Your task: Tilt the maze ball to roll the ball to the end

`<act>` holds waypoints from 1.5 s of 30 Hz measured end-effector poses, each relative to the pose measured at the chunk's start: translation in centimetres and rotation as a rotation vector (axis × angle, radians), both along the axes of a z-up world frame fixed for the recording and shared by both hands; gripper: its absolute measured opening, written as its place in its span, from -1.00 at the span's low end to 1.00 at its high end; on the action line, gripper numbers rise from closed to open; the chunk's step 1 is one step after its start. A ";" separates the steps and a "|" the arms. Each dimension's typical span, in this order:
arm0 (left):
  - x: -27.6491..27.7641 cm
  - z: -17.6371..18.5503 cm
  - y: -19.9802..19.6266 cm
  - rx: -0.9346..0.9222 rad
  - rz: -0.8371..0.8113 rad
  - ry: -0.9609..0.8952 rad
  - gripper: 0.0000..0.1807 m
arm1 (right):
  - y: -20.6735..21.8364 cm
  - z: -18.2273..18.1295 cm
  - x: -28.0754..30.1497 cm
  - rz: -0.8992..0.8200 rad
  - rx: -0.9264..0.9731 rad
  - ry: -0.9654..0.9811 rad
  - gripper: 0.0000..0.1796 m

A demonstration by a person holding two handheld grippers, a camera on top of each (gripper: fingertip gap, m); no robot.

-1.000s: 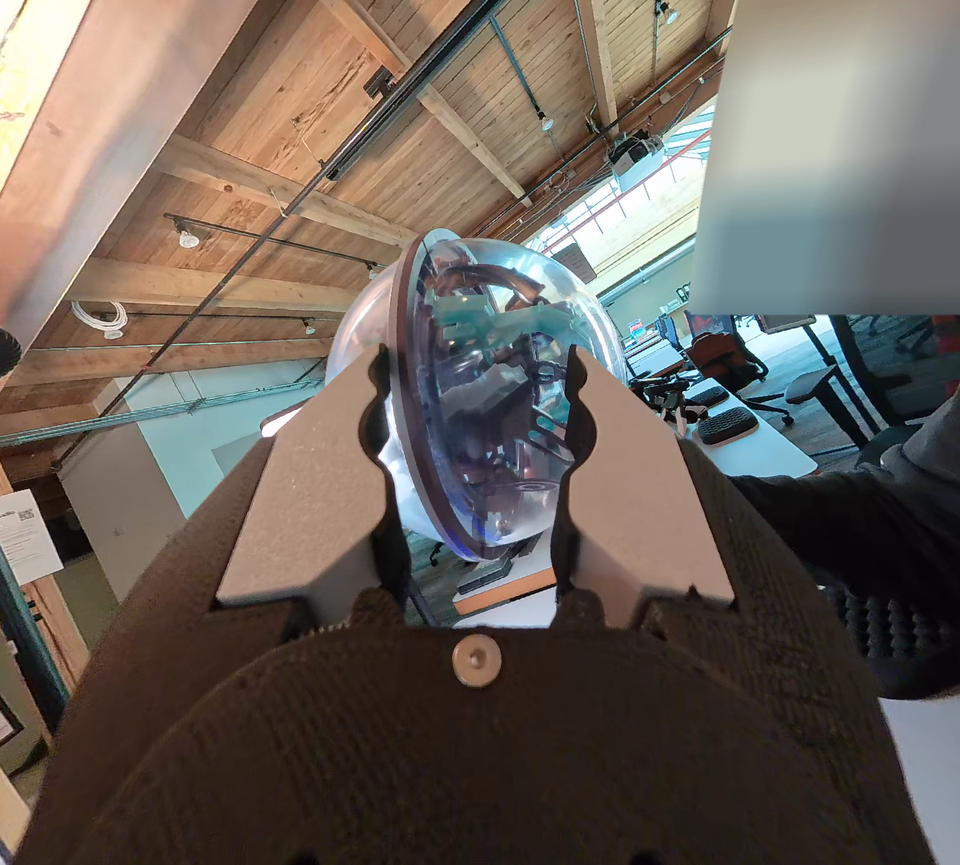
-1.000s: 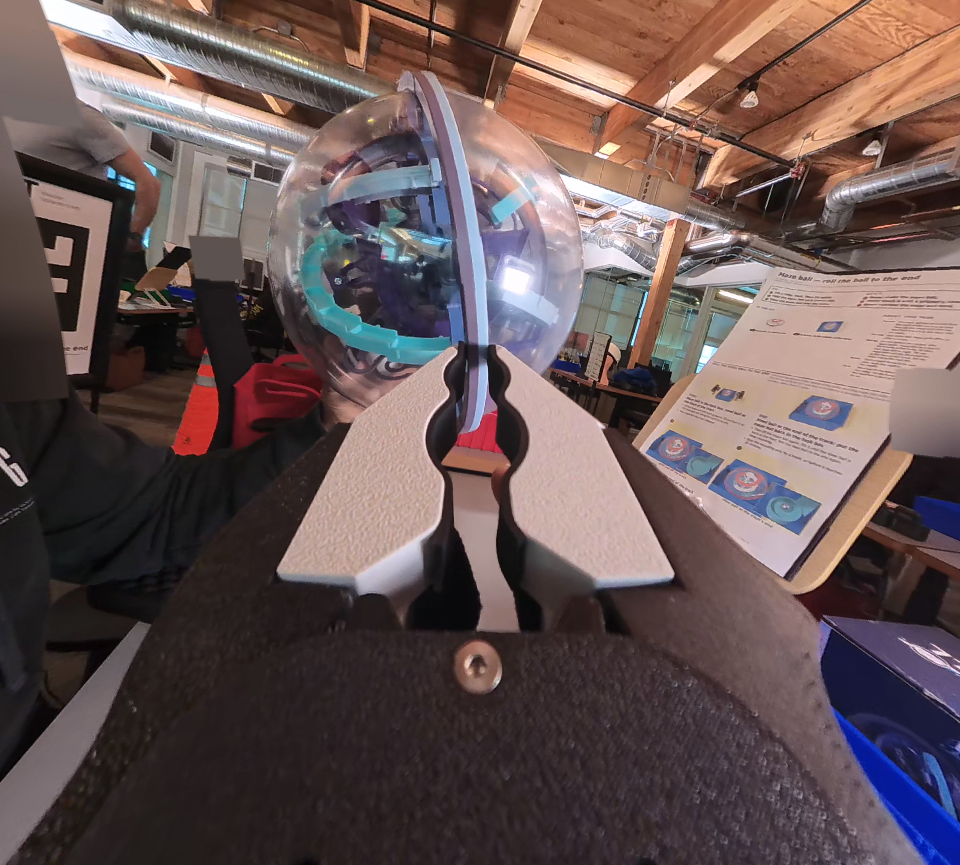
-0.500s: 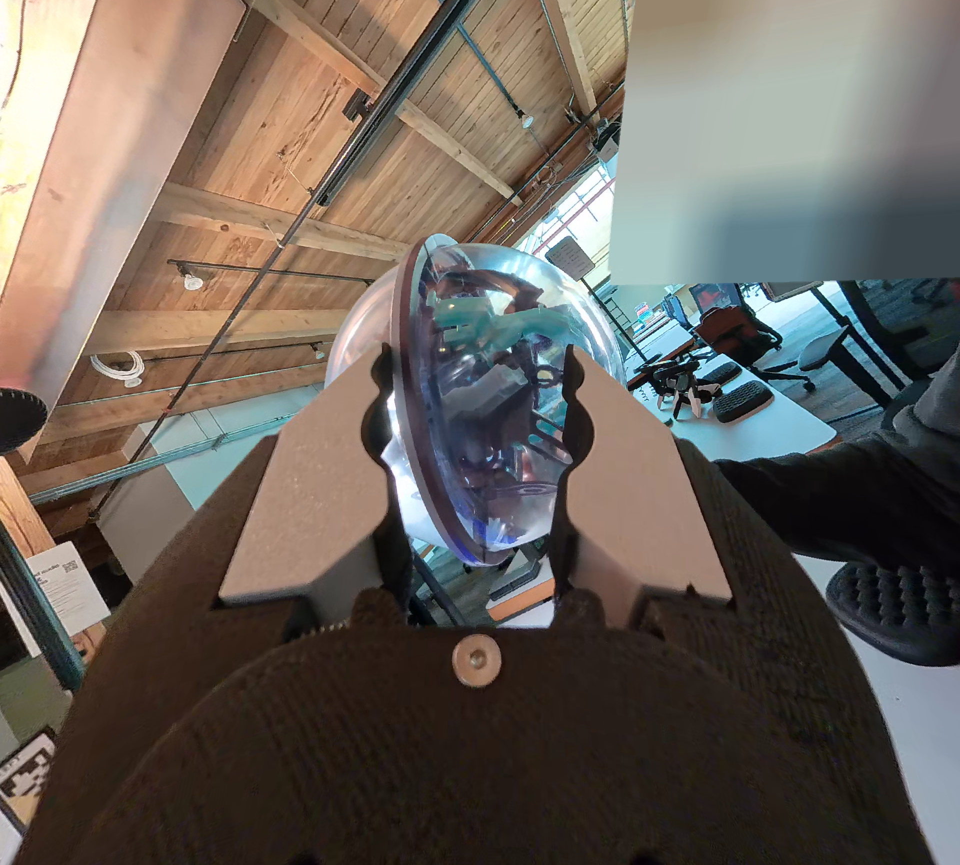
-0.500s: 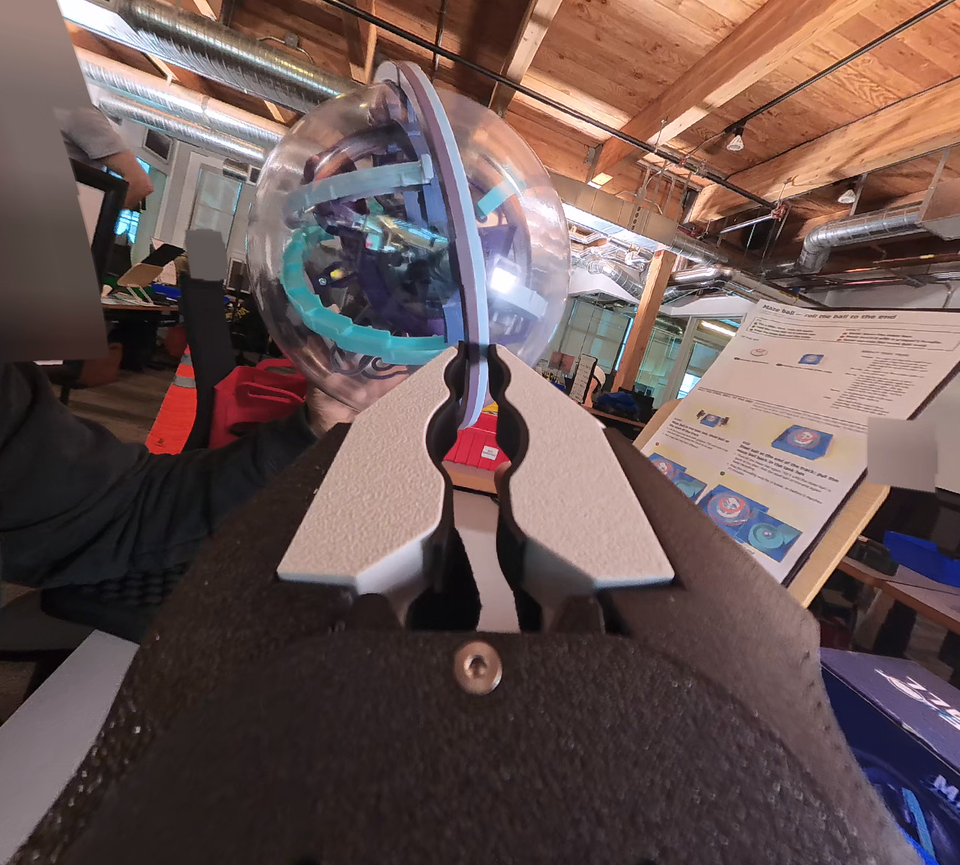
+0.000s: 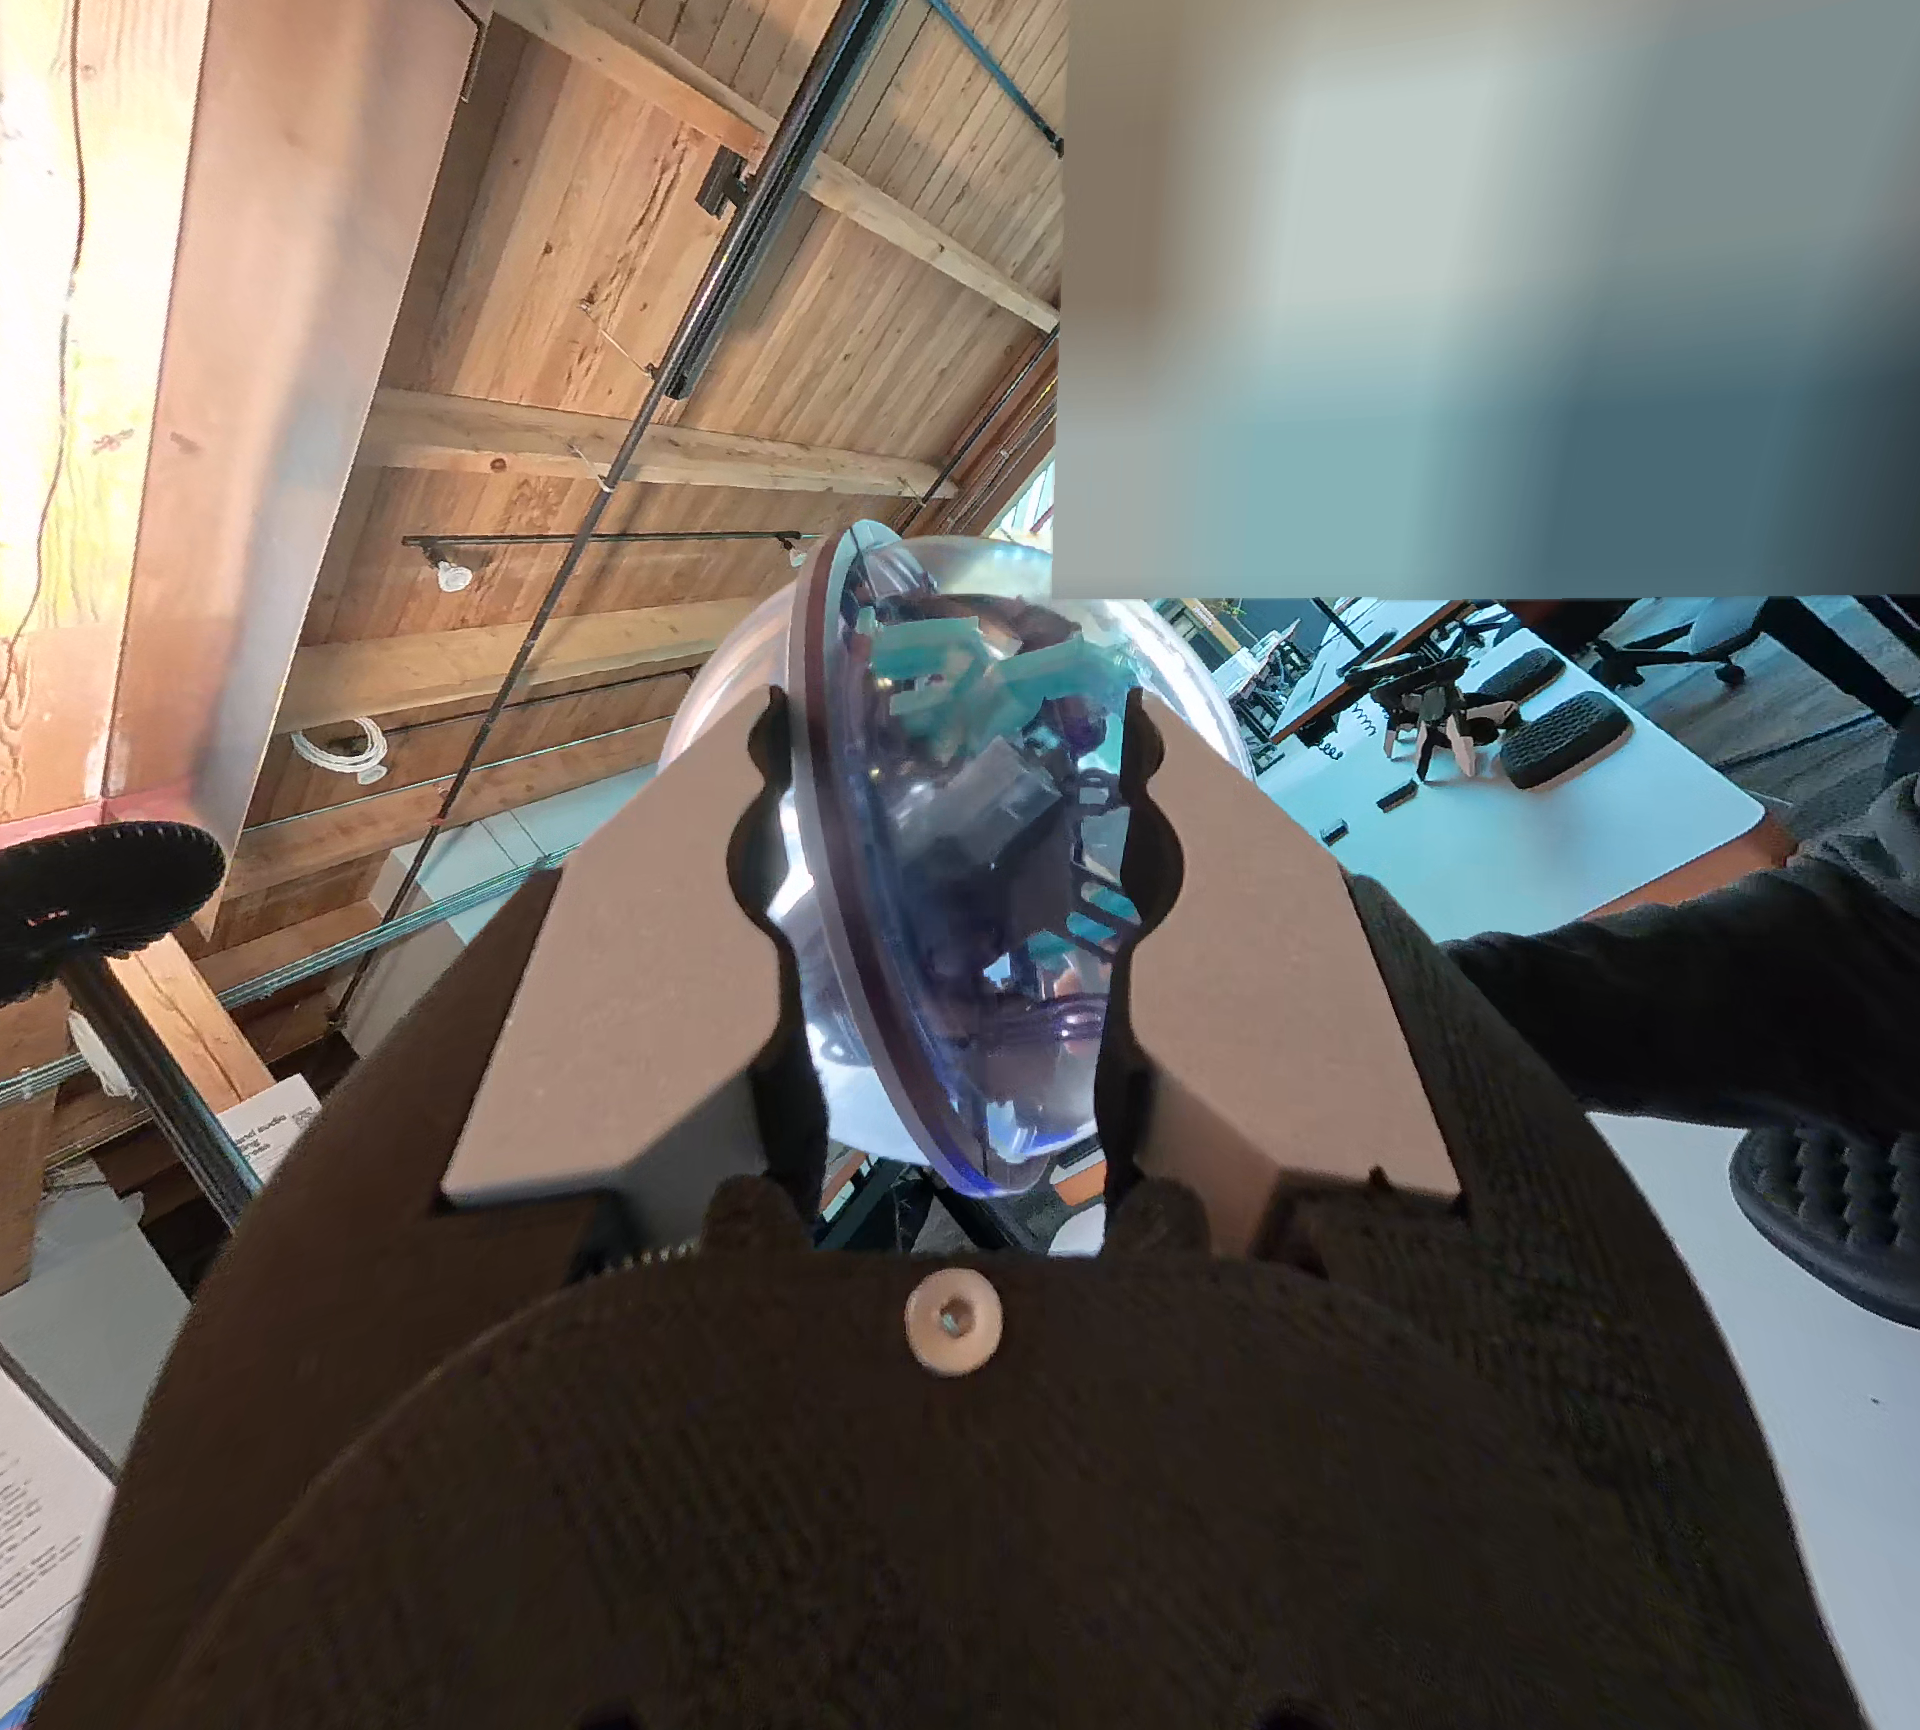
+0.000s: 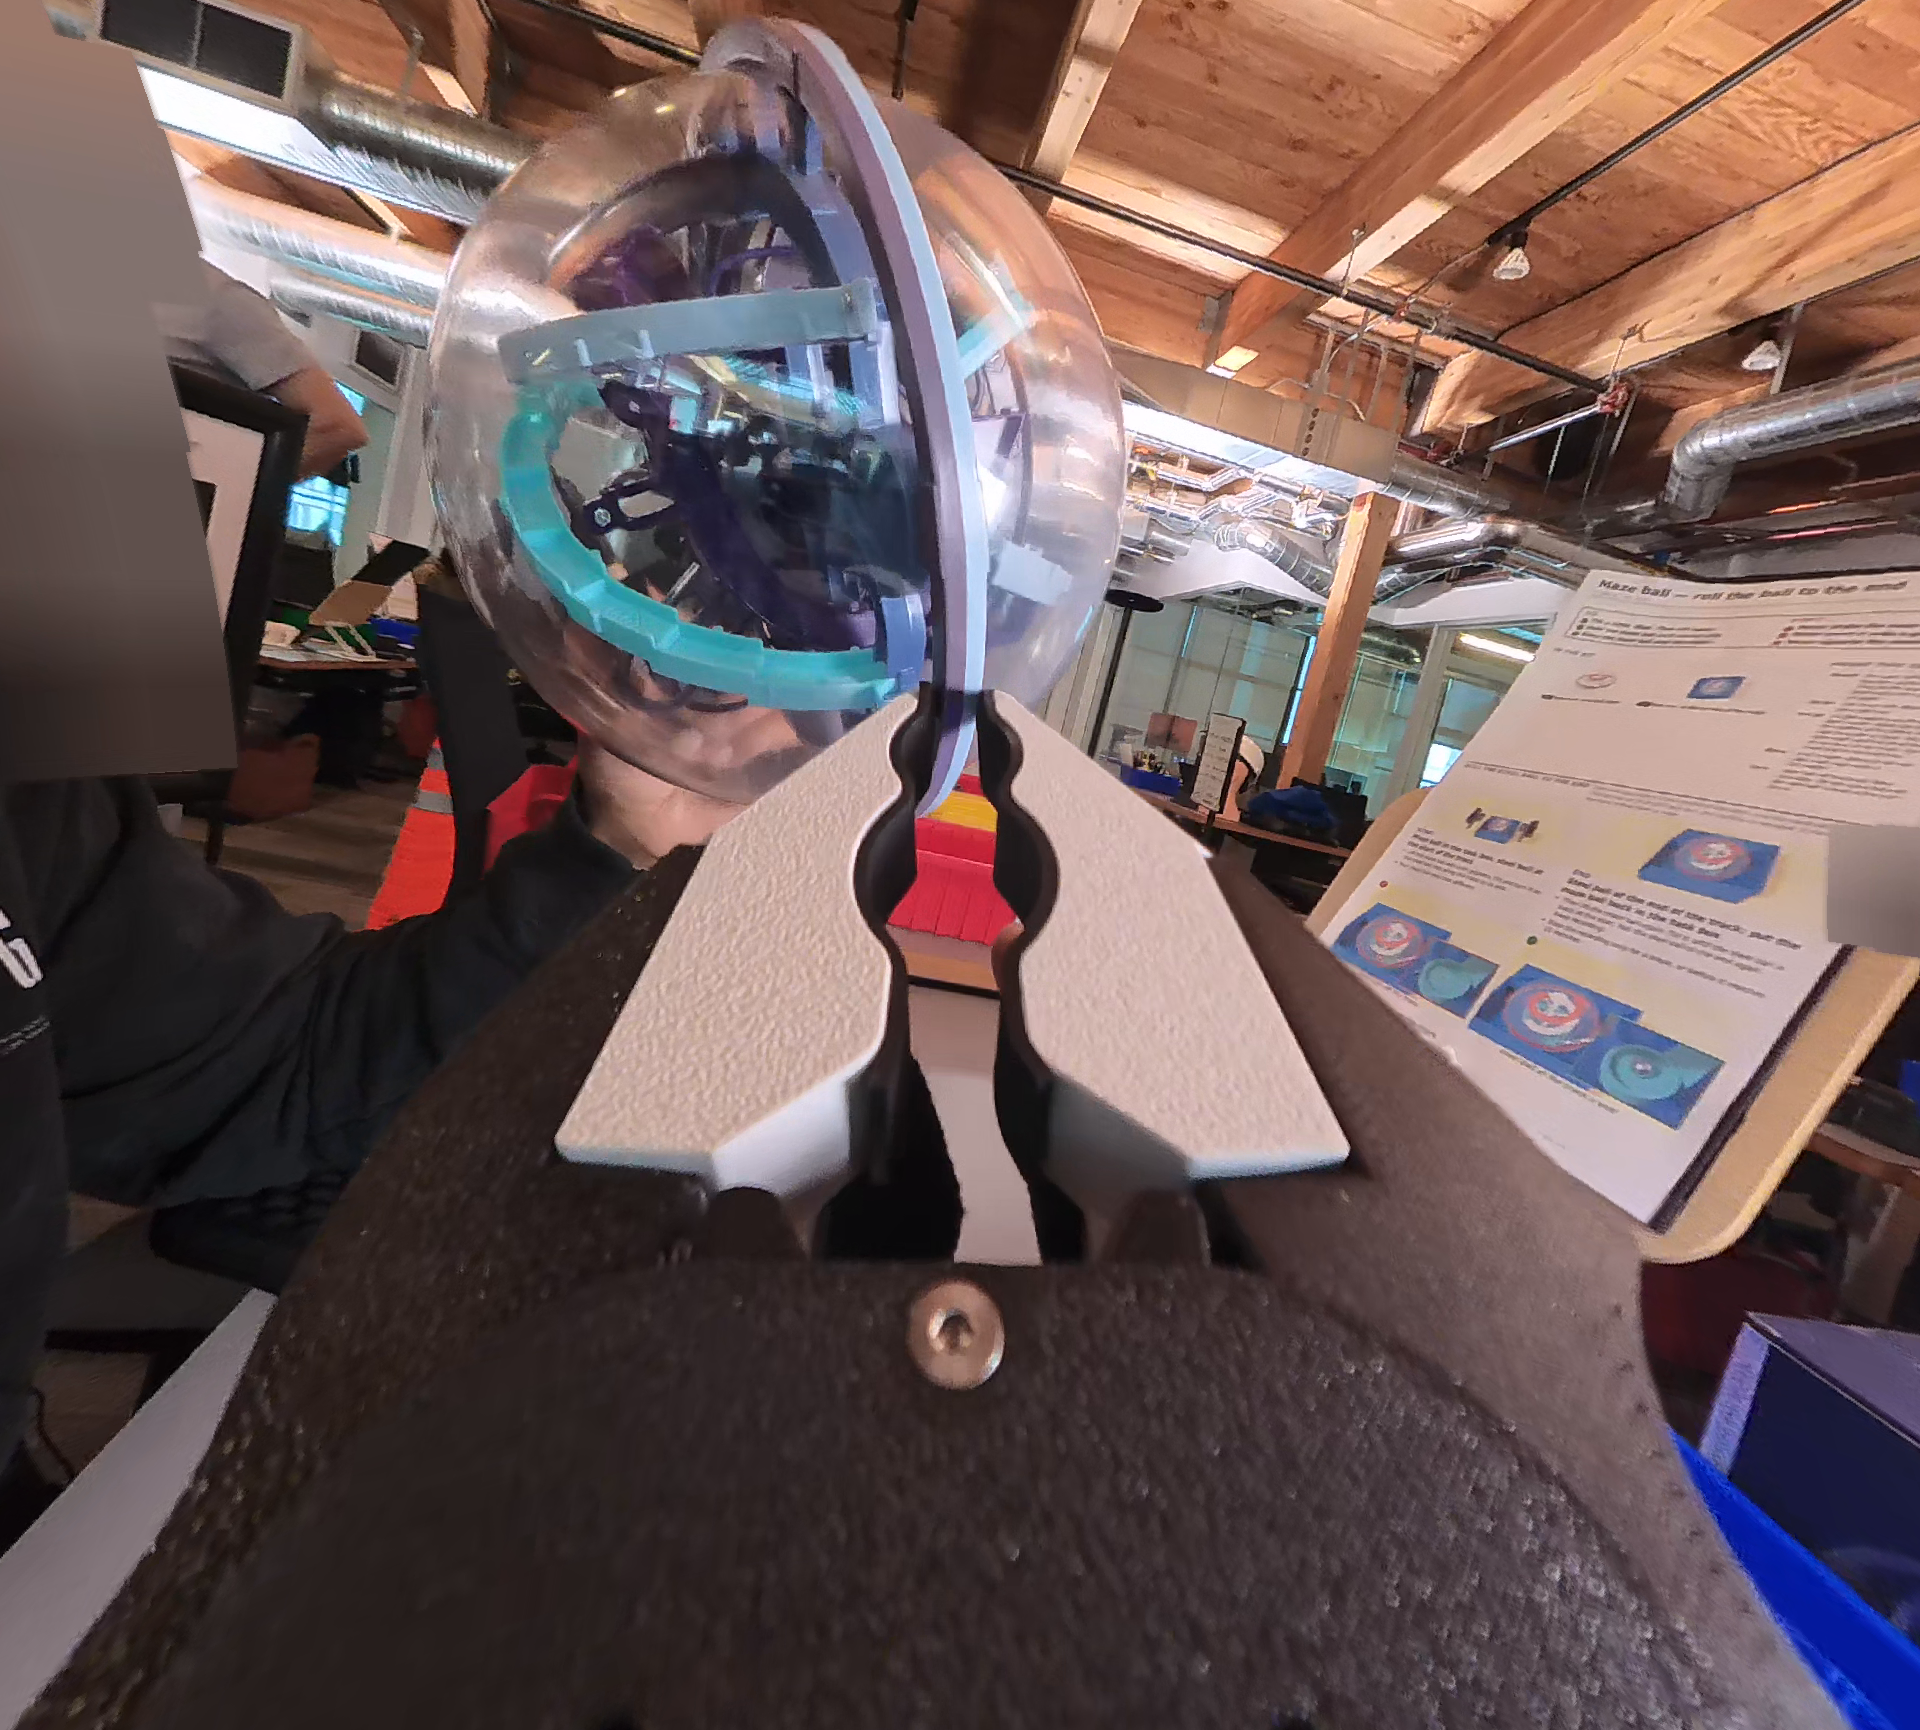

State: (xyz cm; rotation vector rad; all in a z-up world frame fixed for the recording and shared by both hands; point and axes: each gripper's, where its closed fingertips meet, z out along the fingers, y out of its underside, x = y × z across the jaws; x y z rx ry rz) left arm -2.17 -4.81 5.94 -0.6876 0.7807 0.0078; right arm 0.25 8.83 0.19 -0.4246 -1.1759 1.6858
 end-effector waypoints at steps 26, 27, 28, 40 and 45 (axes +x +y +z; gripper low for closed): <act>-0.5 0.2 0.0 -0.008 -0.022 -0.050 -0.32 | 0.0 -0.5 -0.6 -0.014 -0.007 -0.037 -0.94; -0.6 0.2 0.1 -0.010 -0.025 -0.055 -0.33 | 0.0 -0.5 -0.6 -0.016 -0.007 -0.037 -0.94; -0.7 0.2 0.1 -0.011 -0.027 -0.060 -0.33 | 0.0 -0.5 -0.6 -0.018 -0.007 -0.038 -0.94; -2.1 0.3 1.0 -0.044 -0.060 -0.164 -0.33 | 0.5 -0.9 -1.1 -0.044 -0.011 -0.075 -0.94; -2.9 0.2 1.8 -0.068 -0.067 -0.210 -0.33 | 0.9 -1.3 -1.5 -0.053 -0.022 -0.097 -0.94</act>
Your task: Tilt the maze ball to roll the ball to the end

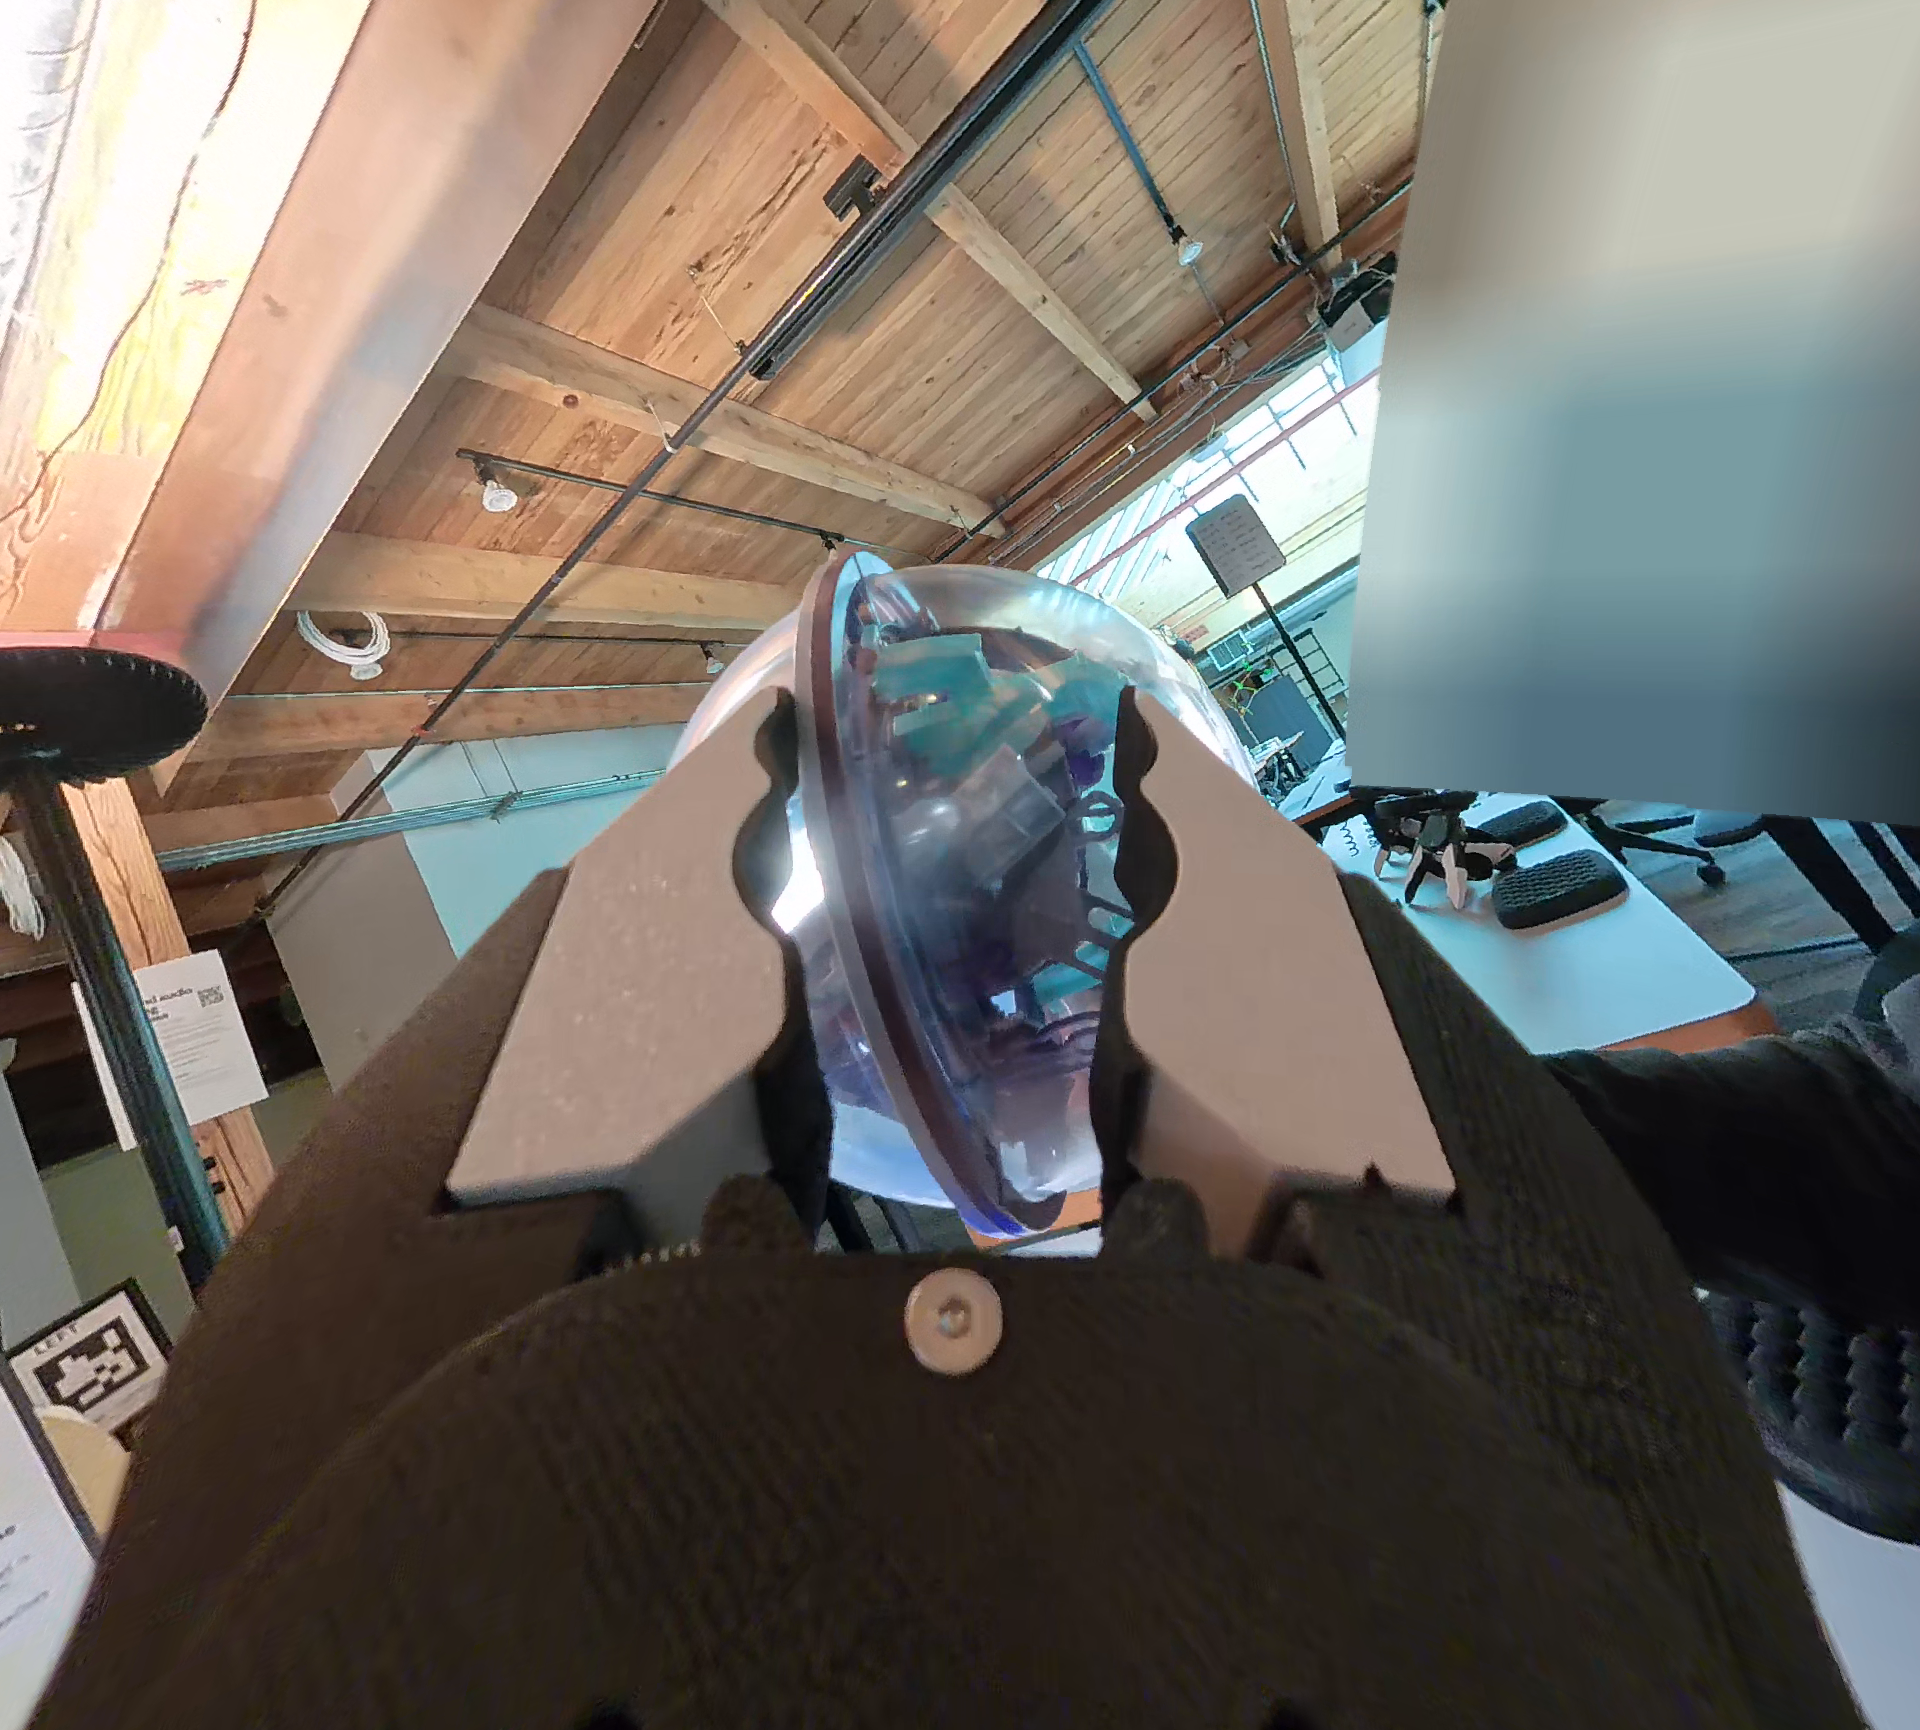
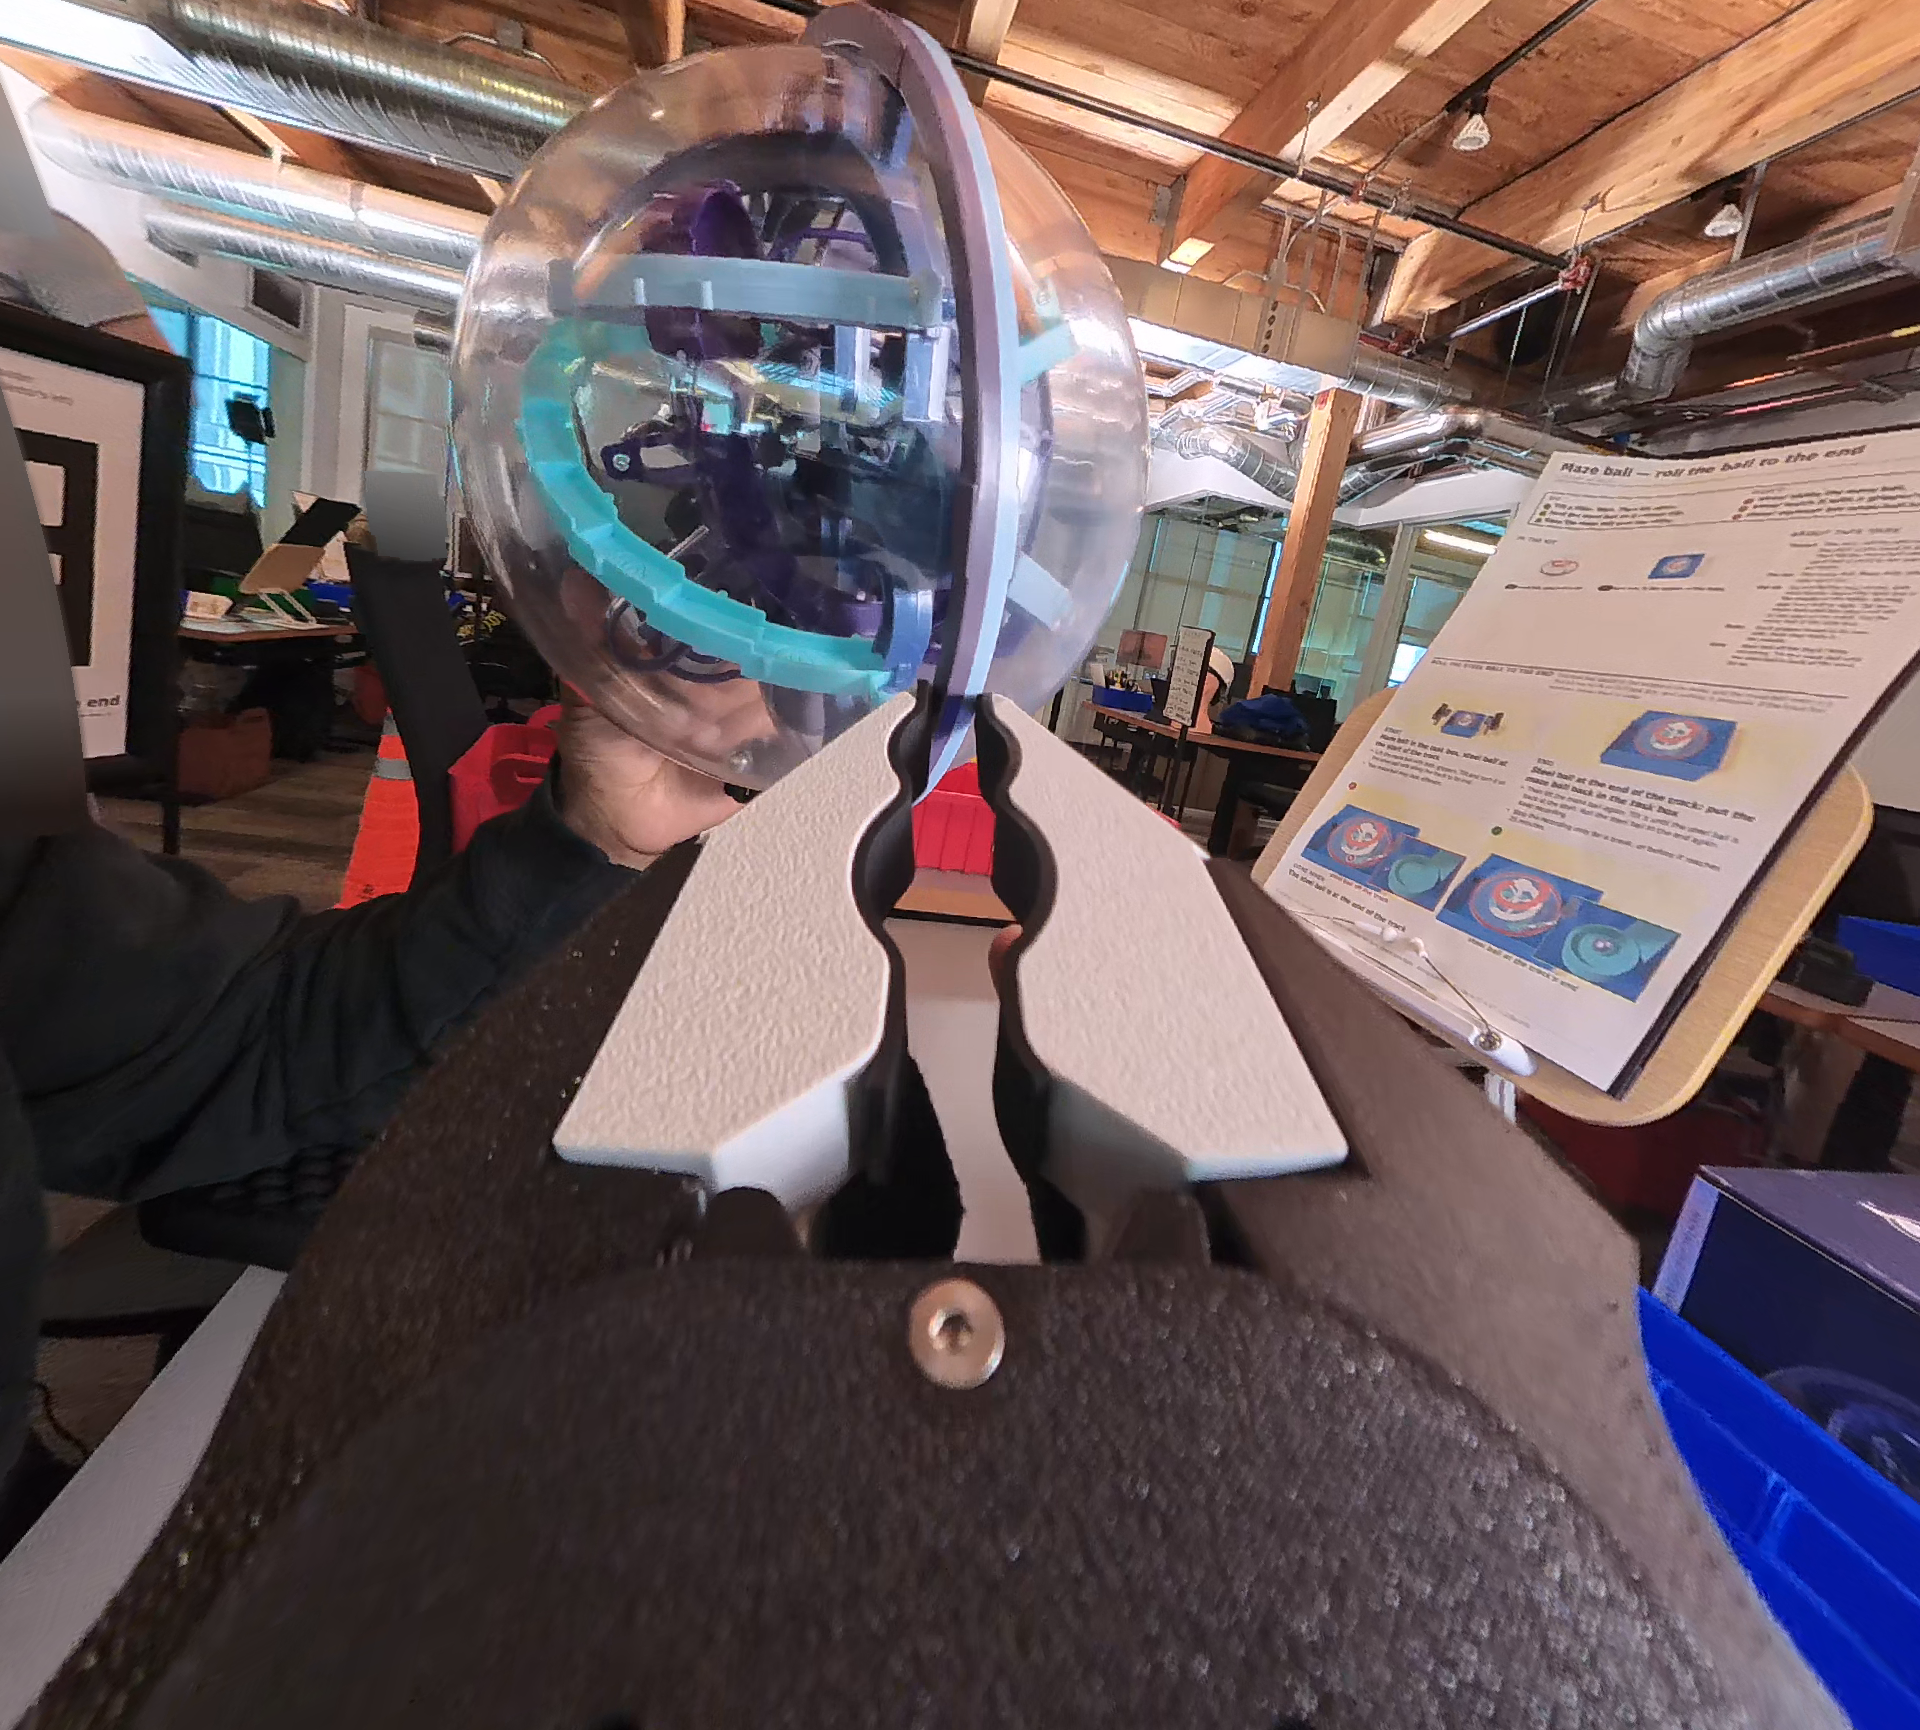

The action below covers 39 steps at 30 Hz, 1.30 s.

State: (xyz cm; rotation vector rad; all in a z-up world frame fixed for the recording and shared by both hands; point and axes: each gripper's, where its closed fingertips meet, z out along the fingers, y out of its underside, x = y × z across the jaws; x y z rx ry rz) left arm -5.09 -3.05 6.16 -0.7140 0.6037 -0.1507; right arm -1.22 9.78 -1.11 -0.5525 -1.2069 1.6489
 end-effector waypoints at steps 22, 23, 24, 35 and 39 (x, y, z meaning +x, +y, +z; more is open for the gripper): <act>-3.1 -0.4 2.4 -0.117 -0.007 -0.168 -0.33 | 1.0 -1.8 -1.8 -0.011 -0.051 -0.102 -0.93; -3.4 -0.5 2.5 -0.125 -0.007 -0.179 -0.33 | 1.1 -2.0 -1.9 -0.010 -0.055 -0.109 -0.93; -3.6 -0.5 2.7 -0.136 -0.009 -0.193 -0.33 | 1.1 -2.1 -2.0 -0.009 -0.059 -0.116 -0.93; -6.5 -3.9 5.4 -0.329 -0.029 -0.378 -0.33 | 1.4 -7.2 -3.2 0.013 -0.189 -0.315 -0.93; -6.4 -6.2 6.1 -0.407 -0.038 -0.409 -0.33 | 1.1 -9.9 -2.7 0.011 -0.250 -0.387 -0.93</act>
